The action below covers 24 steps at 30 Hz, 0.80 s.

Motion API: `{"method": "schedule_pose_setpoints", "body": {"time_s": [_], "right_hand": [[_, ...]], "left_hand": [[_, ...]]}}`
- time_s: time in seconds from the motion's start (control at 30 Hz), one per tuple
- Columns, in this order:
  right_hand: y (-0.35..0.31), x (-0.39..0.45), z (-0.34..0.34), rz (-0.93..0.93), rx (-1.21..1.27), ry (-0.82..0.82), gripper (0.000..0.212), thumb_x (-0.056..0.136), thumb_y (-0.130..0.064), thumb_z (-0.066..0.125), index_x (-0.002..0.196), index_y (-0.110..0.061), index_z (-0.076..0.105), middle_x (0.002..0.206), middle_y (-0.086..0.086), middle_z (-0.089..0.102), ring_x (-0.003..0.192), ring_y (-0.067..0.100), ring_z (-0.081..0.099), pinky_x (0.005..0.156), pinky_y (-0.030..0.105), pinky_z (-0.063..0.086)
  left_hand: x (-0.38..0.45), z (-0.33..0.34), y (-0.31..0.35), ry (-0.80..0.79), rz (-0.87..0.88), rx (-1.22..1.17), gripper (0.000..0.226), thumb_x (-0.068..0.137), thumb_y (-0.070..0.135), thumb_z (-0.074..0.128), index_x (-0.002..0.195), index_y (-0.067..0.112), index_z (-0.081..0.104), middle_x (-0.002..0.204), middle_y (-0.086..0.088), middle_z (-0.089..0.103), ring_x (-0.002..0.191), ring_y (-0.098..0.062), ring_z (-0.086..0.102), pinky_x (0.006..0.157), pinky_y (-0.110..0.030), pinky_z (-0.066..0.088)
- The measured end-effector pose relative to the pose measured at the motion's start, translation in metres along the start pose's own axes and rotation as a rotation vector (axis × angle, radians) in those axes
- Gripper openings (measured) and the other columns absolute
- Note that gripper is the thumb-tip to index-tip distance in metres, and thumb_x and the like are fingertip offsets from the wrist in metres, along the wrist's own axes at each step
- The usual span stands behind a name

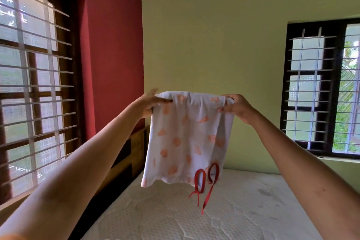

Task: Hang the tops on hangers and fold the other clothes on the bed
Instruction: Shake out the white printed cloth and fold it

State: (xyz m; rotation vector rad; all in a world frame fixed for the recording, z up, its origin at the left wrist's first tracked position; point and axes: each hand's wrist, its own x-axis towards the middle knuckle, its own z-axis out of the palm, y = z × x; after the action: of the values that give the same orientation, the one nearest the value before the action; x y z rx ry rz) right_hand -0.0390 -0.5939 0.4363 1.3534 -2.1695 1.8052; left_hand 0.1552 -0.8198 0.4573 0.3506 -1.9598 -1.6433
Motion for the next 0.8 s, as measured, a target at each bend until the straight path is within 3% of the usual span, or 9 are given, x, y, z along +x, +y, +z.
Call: {"method": "schedule_pose_setpoints", "body": {"time_s": [0.1, 0.2, 0.27, 0.37, 0.43, 0.53, 0.63, 0.7, 0.8], "right_hand": [[0.003, 0.004, 0.002, -0.054, -0.190, 0.131, 0.040, 0.063, 0.000, 0.081, 0.101, -0.001, 0.068, 0.092, 0.005, 0.063, 0.086, 0.016, 0.055, 0.080, 0.037, 0.049], [-0.003, 0.003, 0.004, -0.103, -0.289, 0.211, 0.024, 0.064, -0.011, 0.084, 0.082, -0.013, 0.067, 0.079, 0.001, 0.058, 0.075, 0.014, 0.050, 0.067, 0.028, 0.040], [-0.007, 0.000, 0.003, -0.121, -0.335, 0.233, 0.023, 0.066, -0.015, 0.083, 0.075, -0.017, 0.062, 0.076, 0.000, 0.055, 0.072, 0.014, 0.047, 0.064, 0.024, 0.035], [-0.008, -0.003, 0.002, -0.114, -0.422, 0.255, 0.026, 0.069, -0.018, 0.082, 0.085, -0.004, 0.067, 0.079, 0.001, 0.056, 0.076, 0.014, 0.049, 0.066, 0.023, 0.033], [-0.008, -0.006, 0.001, -0.083, -0.416, 0.265, 0.029, 0.070, -0.020, 0.081, 0.087, -0.001, 0.067, 0.078, 0.003, 0.056, 0.076, 0.015, 0.049, 0.065, 0.024, 0.033], [-0.002, -0.010, -0.002, 0.015, -0.250, 0.239, 0.027, 0.071, -0.027, 0.079, 0.082, -0.006, 0.065, 0.077, 0.002, 0.056, 0.072, 0.017, 0.049, 0.064, 0.026, 0.037], [0.003, -0.007, 0.002, 0.127, -0.041, 0.234, 0.066, 0.051, -0.059, 0.078, 0.093, -0.009, 0.070, 0.091, 0.003, 0.067, 0.084, 0.019, 0.062, 0.075, 0.032, 0.049], [0.022, 0.015, 0.001, 0.195, 0.149, 0.257, 0.085, 0.035, -0.071, 0.073, 0.097, -0.012, 0.071, 0.101, 0.007, 0.070, 0.094, 0.024, 0.065, 0.087, 0.041, 0.052], [0.038, 0.032, -0.001, 0.268, 0.319, 0.259, 0.068, 0.043, -0.060, 0.075, 0.092, -0.013, 0.070, 0.100, 0.011, 0.070, 0.090, 0.025, 0.065, 0.085, 0.039, 0.052]], "left_hand": [[0.002, 0.001, -0.007, 0.023, 0.183, 0.440, 0.110, 0.059, -0.006, 0.081, 0.145, 0.033, 0.025, 0.139, -0.012, 0.030, 0.125, -0.032, 0.041, 0.096, -0.046, 0.047], [0.002, 0.008, -0.012, 0.167, 0.288, 0.951, 0.091, 0.058, 0.006, 0.085, 0.138, 0.020, 0.043, 0.137, -0.011, 0.044, 0.124, -0.027, 0.043, 0.097, -0.028, 0.039], [0.006, 0.005, -0.013, 0.245, 0.301, 0.960, 0.075, 0.059, 0.011, 0.085, 0.128, 0.016, 0.055, 0.126, -0.005, 0.057, 0.116, -0.024, 0.052, 0.087, -0.023, 0.040], [0.008, -0.004, -0.014, 0.292, 0.347, 1.058, 0.060, 0.062, 0.022, 0.082, 0.118, 0.017, 0.062, 0.115, -0.003, 0.064, 0.107, -0.024, 0.058, 0.083, -0.028, 0.045], [0.006, -0.007, -0.012, 0.322, 0.360, 0.975, 0.051, 0.063, 0.022, 0.082, 0.111, 0.015, 0.066, 0.105, -0.003, 0.067, 0.097, -0.022, 0.060, 0.078, -0.029, 0.046], [-0.002, -0.005, -0.009, 0.311, 0.252, 0.537, 0.041, 0.056, 0.019, 0.081, 0.095, 0.013, 0.070, 0.094, -0.006, 0.069, 0.085, -0.021, 0.064, 0.076, -0.035, 0.053], [-0.009, 0.001, -0.007, 0.266, 0.115, 0.129, 0.047, 0.054, 0.022, 0.071, 0.098, 0.007, 0.066, 0.092, -0.013, 0.067, 0.074, -0.024, 0.065, 0.065, -0.037, 0.057], [-0.010, 0.008, -0.006, 0.195, -0.001, -0.082, 0.043, 0.068, 0.019, 0.071, 0.107, 0.005, 0.060, 0.087, -0.013, 0.064, 0.067, -0.025, 0.063, 0.052, -0.037, 0.055], [-0.013, 0.018, -0.002, 0.144, -0.056, -0.148, 0.029, 0.085, 0.019, 0.064, 0.111, 0.009, 0.055, 0.080, -0.010, 0.061, 0.064, -0.021, 0.060, 0.042, -0.032, 0.053]]}}
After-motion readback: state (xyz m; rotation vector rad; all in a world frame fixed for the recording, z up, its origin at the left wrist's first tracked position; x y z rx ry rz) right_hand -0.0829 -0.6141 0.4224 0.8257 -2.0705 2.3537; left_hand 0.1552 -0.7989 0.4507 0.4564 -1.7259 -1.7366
